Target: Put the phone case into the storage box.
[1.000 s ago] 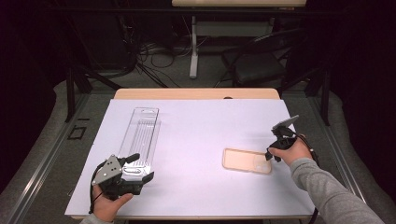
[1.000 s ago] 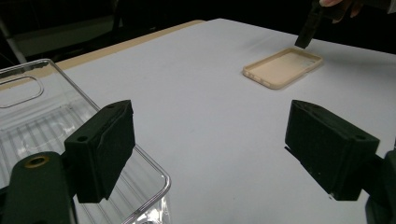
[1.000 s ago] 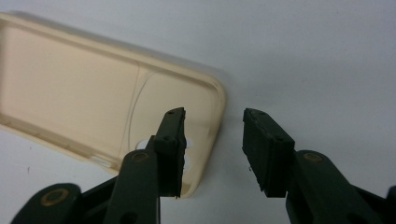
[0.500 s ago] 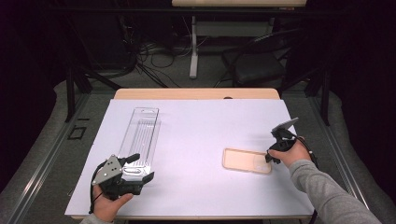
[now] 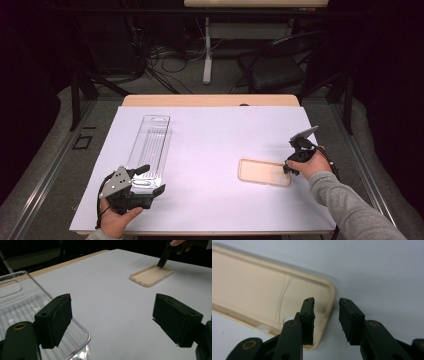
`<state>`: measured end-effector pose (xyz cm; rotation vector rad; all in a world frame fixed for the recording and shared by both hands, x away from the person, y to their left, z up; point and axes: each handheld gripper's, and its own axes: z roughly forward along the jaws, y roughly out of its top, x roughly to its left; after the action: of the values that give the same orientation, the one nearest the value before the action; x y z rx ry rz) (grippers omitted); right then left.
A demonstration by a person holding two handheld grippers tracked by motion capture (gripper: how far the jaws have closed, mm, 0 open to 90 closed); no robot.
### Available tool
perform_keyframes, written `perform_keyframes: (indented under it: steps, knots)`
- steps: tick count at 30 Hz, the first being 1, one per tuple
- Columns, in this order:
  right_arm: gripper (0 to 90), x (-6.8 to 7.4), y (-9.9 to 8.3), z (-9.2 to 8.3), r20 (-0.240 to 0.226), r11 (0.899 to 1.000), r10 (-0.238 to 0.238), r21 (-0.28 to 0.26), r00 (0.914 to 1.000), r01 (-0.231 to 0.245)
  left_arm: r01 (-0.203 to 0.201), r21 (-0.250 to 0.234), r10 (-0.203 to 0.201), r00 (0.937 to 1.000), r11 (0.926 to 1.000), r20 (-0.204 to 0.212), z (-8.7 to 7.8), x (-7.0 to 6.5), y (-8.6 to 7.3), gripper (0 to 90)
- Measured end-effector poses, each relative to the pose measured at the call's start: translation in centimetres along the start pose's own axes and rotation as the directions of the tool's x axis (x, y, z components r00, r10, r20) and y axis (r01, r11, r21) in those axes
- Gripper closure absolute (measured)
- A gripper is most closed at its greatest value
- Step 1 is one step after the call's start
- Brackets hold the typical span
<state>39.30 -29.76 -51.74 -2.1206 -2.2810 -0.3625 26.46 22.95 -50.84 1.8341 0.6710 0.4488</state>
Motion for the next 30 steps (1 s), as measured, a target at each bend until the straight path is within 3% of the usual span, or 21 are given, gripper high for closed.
perform_keyframes:
  steps: [9,10,12,14,18,25,29,30]
  knots:
    - [64.5,0.20,0.31,-0.38,0.013,0.999,-0.049,0.006,0.9987,0.049,0.000,0.001,0.000,1.0000,1.0000,0.001,0.02,0.01,-0.01,16.0]
    - [63.9,0.26,0.28,-0.28,0.019,0.998,-0.057,-0.016,0.9982,0.058,0.000,0.001,0.000,1.0000,1.0000,0.002,0.02,0.00,-0.01,16.0]
    - [62.3,0.49,0.39,-0.34,0.033,0.994,-0.106,-0.019,0.9938,0.107,-0.001,0.000,0.001,1.0000,1.0000,0.001,0.03,-0.01,-0.01,16.0]
    - [62.1,0.56,0.40,-0.26,0.020,0.992,-0.122,-0.042,0.9923,0.123,-0.001,0.001,0.001,1.0000,1.0000,0.001,0.02,0.00,-0.01,16.0]
    - [62.1,0.62,0.50,-0.34,0.035,0.991,-0.132,-0.003,0.9907,0.132,0.000,0.001,0.000,1.0000,1.0000,0.002,0.02,0.00,-0.01,16.0]
    - [65.0,0.47,0.40,-0.17,0.032,0.997,-0.071,-0.011,0.9969,0.072,0.000,0.001,0.000,1.0000,1.0000,0.001,0.05,-0.01,-0.02,16.0]
    - [67.0,0.36,0.46,-0.11,0.043,0.999,-0.037,0.012,0.9984,0.036,0.000,0.002,0.000,1.0000,1.0000,0.002,0.06,-0.01,-0.02,16.0]
    - [67.7,0.26,0.47,0.00,0.025,1.000,-0.029,0.001,0.9993,0.029,-0.001,0.002,0.001,1.0000,1.0000,0.003,0.06,-0.01,-0.02,16.0]
